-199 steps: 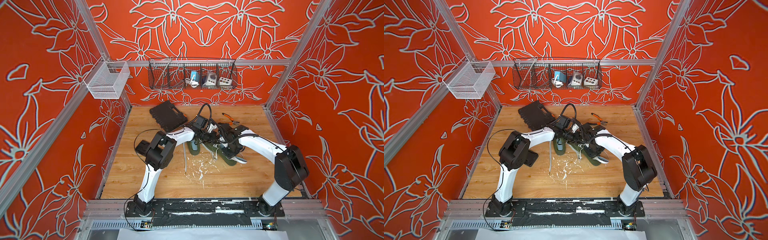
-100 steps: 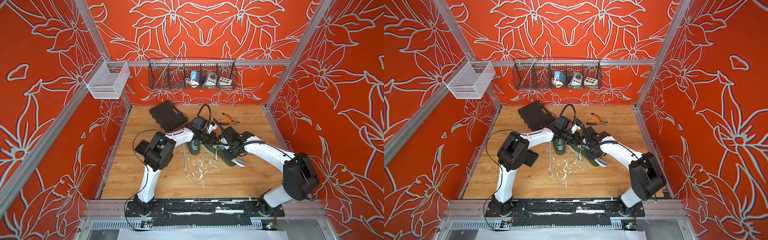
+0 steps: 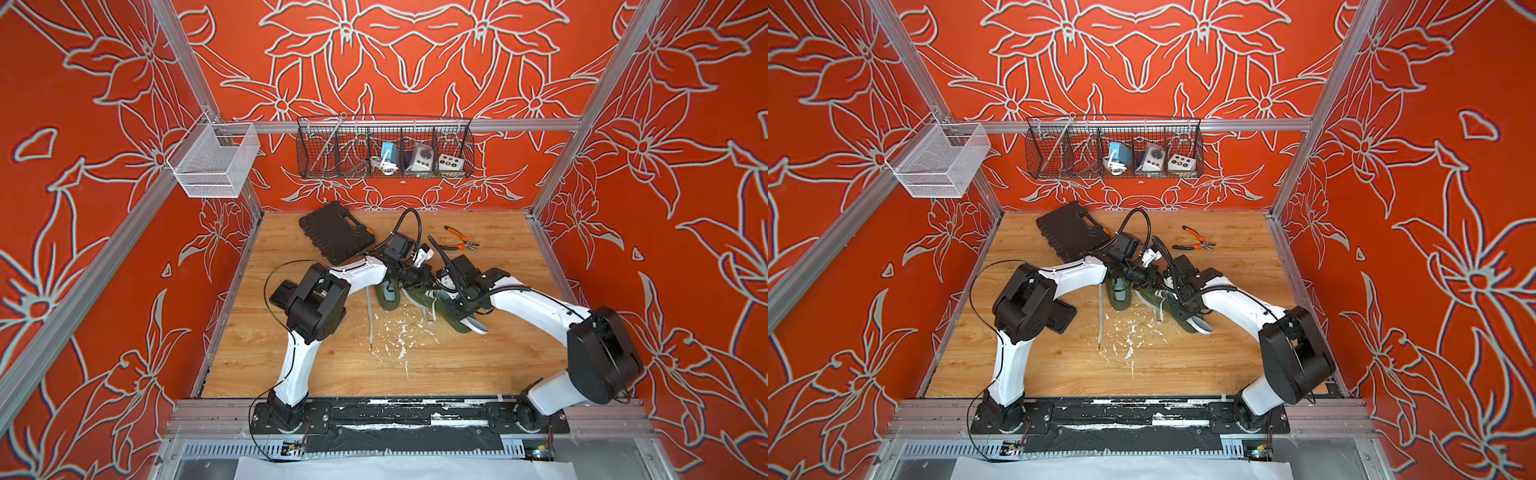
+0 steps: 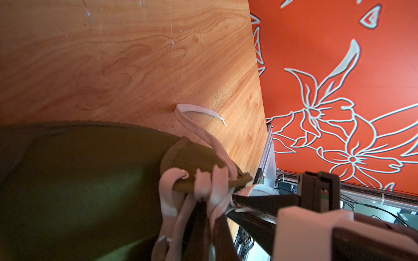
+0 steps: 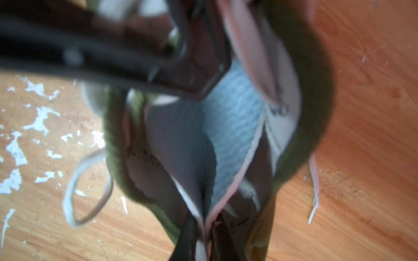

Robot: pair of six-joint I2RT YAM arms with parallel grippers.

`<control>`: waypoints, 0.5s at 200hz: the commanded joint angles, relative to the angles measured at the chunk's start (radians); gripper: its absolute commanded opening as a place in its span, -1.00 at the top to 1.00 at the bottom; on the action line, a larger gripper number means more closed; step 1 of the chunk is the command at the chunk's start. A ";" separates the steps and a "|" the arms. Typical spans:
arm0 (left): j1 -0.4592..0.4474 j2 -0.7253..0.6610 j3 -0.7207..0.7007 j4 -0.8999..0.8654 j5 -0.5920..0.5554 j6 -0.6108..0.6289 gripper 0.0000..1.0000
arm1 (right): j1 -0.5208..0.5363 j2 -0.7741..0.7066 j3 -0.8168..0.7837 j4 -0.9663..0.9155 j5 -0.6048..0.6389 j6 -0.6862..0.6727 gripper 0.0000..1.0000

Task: Insert the insole into the shoe

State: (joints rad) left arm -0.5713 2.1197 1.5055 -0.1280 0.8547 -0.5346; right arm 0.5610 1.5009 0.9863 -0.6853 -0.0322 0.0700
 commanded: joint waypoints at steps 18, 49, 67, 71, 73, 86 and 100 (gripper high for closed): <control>-0.006 -0.024 0.021 -0.001 0.055 0.028 1.00 | -0.005 -0.064 -0.023 0.095 -0.026 -0.090 1.00; -0.006 -0.004 0.045 -0.008 0.065 0.030 1.00 | -0.005 -0.058 -0.044 0.177 -0.031 -0.184 1.00; -0.006 0.003 0.053 -0.009 0.071 0.030 1.00 | -0.008 -0.018 -0.020 0.188 -0.015 -0.214 1.00; -0.006 0.006 0.054 -0.009 0.074 0.029 1.00 | -0.008 -0.009 -0.013 0.185 -0.010 -0.219 1.00; -0.006 0.007 0.055 -0.009 0.075 0.027 1.00 | -0.007 -0.005 -0.010 0.183 -0.007 -0.221 1.00; -0.006 0.015 0.063 -0.013 0.082 0.029 1.00 | -0.007 0.009 0.002 0.179 -0.004 -0.232 1.00; -0.007 0.024 0.075 -0.020 0.088 0.032 1.00 | -0.008 -0.005 -0.014 0.217 -0.008 -0.235 1.00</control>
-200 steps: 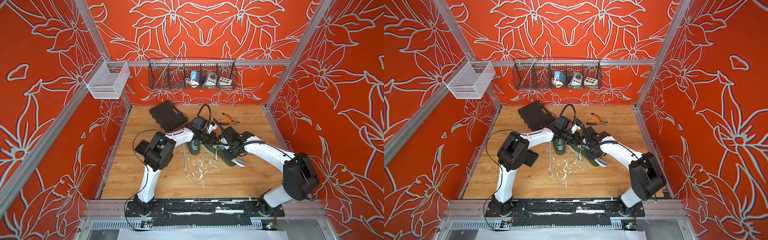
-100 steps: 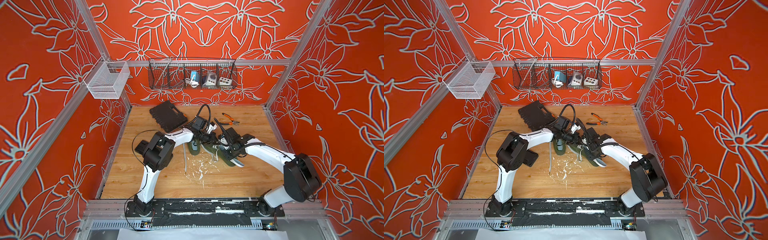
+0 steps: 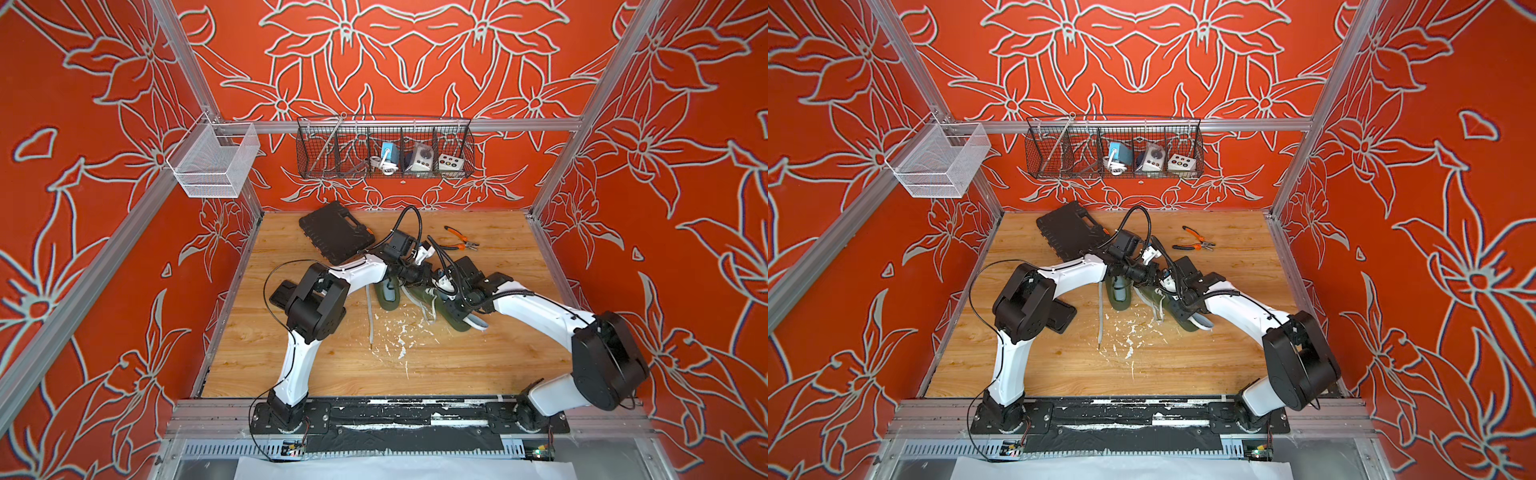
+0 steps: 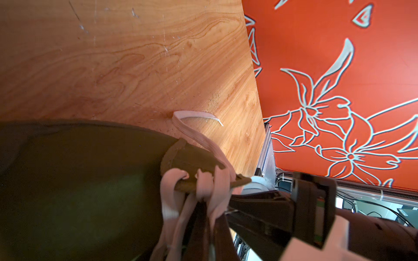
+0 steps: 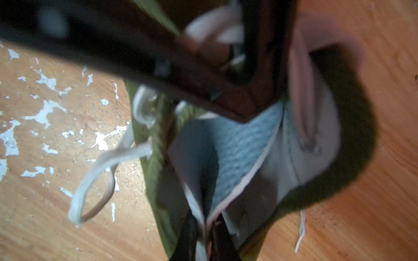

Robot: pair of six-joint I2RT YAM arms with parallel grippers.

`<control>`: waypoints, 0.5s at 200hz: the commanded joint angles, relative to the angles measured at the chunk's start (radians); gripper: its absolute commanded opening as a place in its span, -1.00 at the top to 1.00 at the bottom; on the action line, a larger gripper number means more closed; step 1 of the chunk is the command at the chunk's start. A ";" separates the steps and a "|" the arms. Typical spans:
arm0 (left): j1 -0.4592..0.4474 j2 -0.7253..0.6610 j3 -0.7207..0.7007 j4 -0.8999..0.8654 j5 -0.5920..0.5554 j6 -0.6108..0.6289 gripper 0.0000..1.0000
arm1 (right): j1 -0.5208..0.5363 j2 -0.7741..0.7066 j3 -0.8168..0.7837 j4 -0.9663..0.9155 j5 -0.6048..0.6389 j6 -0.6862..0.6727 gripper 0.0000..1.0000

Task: Insert the insole into the shoe

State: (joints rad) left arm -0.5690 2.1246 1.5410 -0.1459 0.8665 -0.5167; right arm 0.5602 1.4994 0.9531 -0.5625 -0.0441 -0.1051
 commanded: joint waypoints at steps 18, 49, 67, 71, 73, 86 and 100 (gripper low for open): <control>-0.008 0.030 0.055 -0.013 0.072 0.017 1.00 | -0.006 -0.022 0.002 0.135 0.010 -0.059 0.98; -0.006 0.035 0.069 -0.027 0.067 0.028 1.00 | -0.006 -0.033 -0.005 0.111 0.031 -0.059 0.89; -0.007 0.042 0.078 -0.030 0.066 0.027 1.00 | -0.007 -0.052 -0.017 0.084 0.038 -0.038 0.63; -0.006 0.044 0.081 -0.032 0.066 0.029 1.00 | -0.006 -0.055 -0.019 0.077 0.046 -0.029 0.52; -0.006 0.045 0.083 -0.033 0.064 0.028 1.00 | -0.006 -0.055 -0.017 0.071 0.051 -0.024 0.45; -0.006 0.049 0.092 -0.038 0.063 0.030 1.00 | -0.006 -0.051 -0.006 0.016 0.093 0.009 0.15; -0.006 0.051 0.100 -0.046 0.056 0.036 1.00 | -0.006 -0.047 0.005 -0.034 0.117 0.027 0.07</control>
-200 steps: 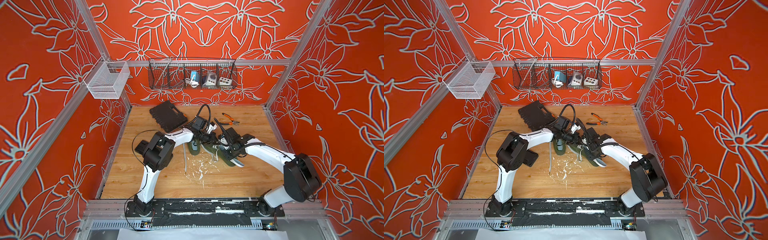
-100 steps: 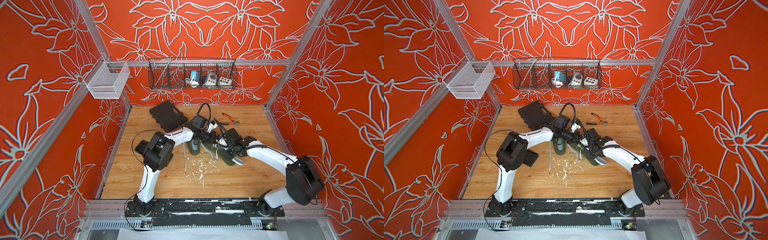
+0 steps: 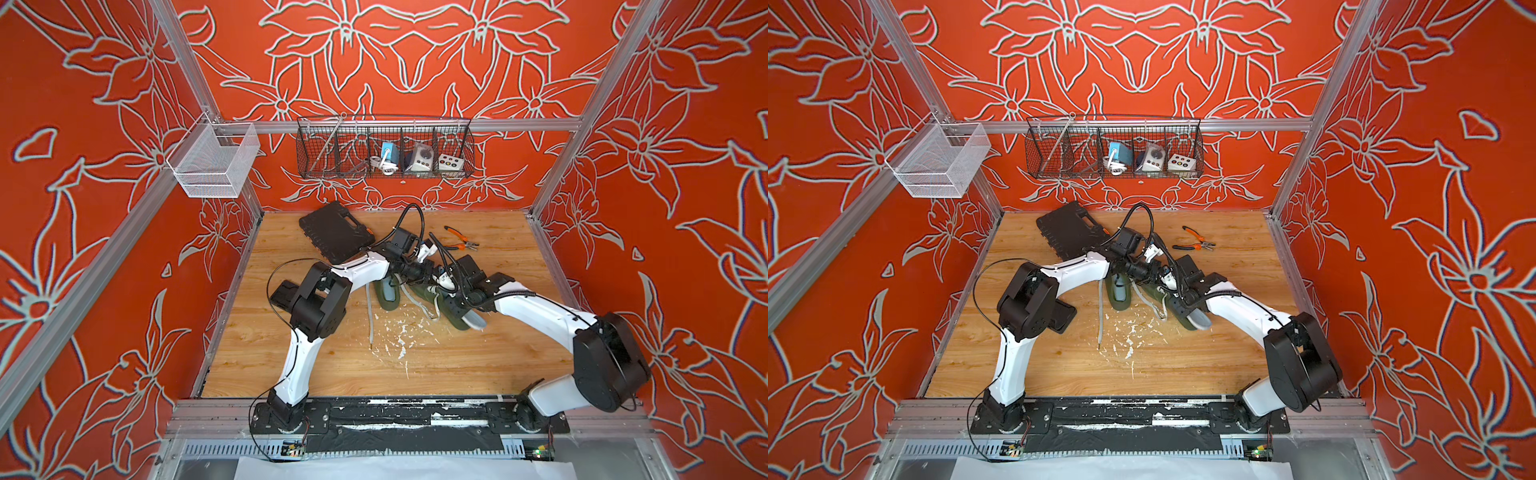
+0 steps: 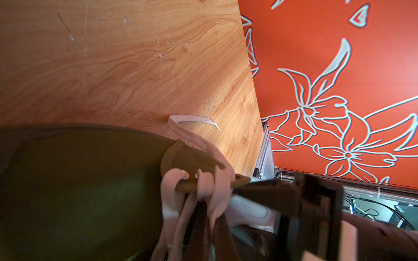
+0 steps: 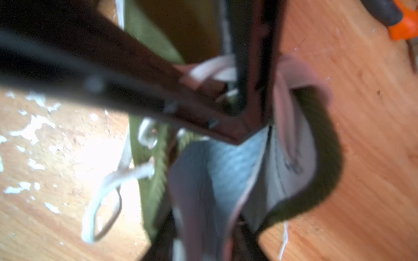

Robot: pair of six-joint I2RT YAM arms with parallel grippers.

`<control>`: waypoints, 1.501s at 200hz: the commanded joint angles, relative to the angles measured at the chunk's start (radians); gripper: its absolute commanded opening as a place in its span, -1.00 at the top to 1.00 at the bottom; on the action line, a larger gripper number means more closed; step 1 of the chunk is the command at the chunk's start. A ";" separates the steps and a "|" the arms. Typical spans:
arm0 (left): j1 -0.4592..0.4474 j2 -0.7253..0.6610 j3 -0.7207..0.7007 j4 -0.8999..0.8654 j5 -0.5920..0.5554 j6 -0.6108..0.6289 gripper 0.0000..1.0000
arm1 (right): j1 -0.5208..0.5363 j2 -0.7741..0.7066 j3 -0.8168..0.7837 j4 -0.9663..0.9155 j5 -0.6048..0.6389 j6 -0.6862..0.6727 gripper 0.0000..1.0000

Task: Insert the insole into the shoe

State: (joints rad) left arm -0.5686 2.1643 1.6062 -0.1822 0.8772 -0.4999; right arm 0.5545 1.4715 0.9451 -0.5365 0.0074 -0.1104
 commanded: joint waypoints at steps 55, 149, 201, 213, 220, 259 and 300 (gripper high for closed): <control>-0.005 0.025 0.061 -0.045 0.012 0.039 1.00 | -0.001 -0.082 0.020 -0.180 0.040 0.107 -0.41; 0.015 0.047 0.118 -0.125 -0.018 0.100 1.00 | -0.001 -0.109 0.057 -0.290 0.033 0.044 -0.60; 0.033 0.085 0.182 -0.183 -0.016 0.147 1.00 | 0.001 -0.087 0.047 -0.282 0.080 0.022 -0.62; 0.033 0.093 0.190 -0.186 -0.013 0.146 1.00 | -0.001 -0.075 0.049 -0.289 0.102 0.015 -0.62; 0.033 0.095 0.193 -0.186 -0.011 0.146 1.00 | -0.001 -0.070 0.052 -0.291 0.103 0.014 -0.62; 0.034 0.097 0.191 -0.181 -0.005 0.146 1.00 | 0.000 -0.047 0.054 -0.290 0.107 0.006 -0.58; 0.035 0.085 0.176 -0.160 0.006 0.131 1.00 | 0.000 -0.031 0.072 -0.301 0.087 0.000 -0.13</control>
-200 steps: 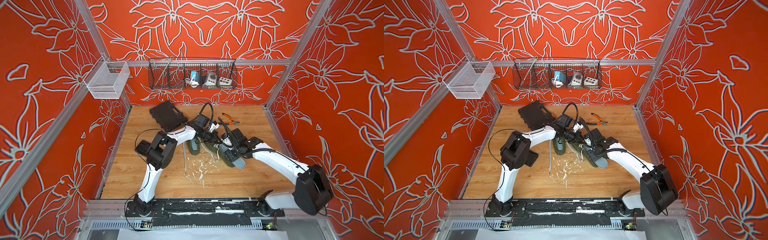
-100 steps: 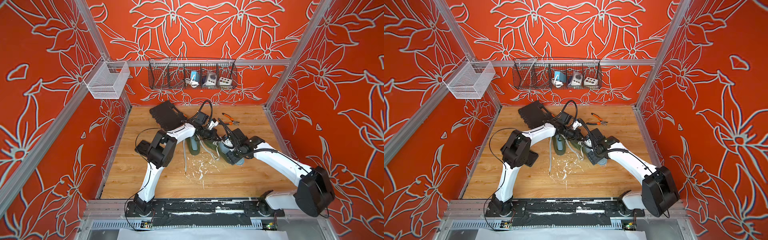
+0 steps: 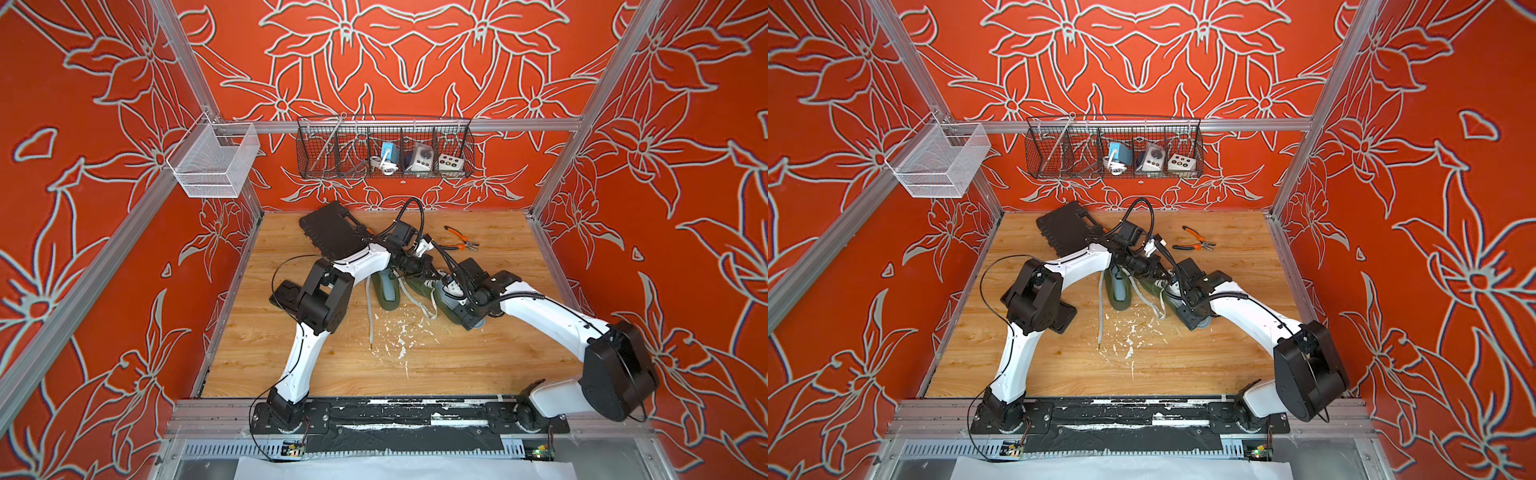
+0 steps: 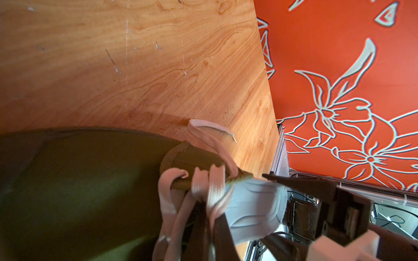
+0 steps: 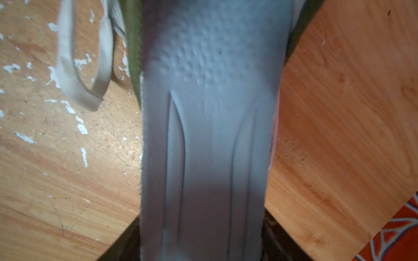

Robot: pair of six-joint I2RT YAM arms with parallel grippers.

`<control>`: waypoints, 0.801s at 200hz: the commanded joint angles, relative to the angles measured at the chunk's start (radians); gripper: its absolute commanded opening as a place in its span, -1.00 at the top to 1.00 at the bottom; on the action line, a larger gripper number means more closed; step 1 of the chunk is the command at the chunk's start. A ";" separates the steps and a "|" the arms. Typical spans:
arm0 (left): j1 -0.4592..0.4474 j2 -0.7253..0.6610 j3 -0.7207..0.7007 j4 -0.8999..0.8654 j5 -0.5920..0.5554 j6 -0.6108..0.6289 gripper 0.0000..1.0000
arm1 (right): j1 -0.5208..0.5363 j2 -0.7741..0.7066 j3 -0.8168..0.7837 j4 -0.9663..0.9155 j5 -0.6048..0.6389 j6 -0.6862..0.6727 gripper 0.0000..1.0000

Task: Insert the insole into the shoe

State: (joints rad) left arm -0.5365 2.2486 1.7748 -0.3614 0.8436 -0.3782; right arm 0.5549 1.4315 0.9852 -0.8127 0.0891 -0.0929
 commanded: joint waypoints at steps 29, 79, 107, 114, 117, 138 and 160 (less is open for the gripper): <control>0.003 -0.015 -0.019 0.043 0.050 -0.007 1.00 | 0.000 0.004 0.039 -0.022 -0.001 -0.013 0.09; 0.000 -0.036 -0.055 0.070 0.060 -0.022 1.00 | -0.001 0.021 0.062 -0.006 0.001 -0.016 0.48; -0.002 -0.048 -0.083 0.098 0.071 -0.040 1.00 | -0.001 0.037 0.073 0.011 -0.009 -0.019 0.62; -0.003 -0.051 -0.087 0.106 0.075 -0.045 1.00 | -0.001 0.042 0.076 0.014 -0.011 -0.019 0.63; -0.003 -0.052 -0.088 0.108 0.075 -0.046 1.00 | -0.001 0.046 0.077 0.017 -0.011 -0.020 0.64; -0.005 -0.051 -0.091 0.110 0.078 -0.049 1.00 | -0.001 0.059 0.081 0.039 -0.011 -0.020 0.68; -0.007 -0.053 -0.092 0.109 0.077 -0.049 1.00 | -0.002 0.078 0.088 0.071 -0.017 -0.021 0.70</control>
State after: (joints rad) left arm -0.5346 2.2417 1.6901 -0.2508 0.8780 -0.4236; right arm 0.5549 1.4837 1.0370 -0.8043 0.0853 -0.0998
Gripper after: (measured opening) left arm 0.047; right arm 0.156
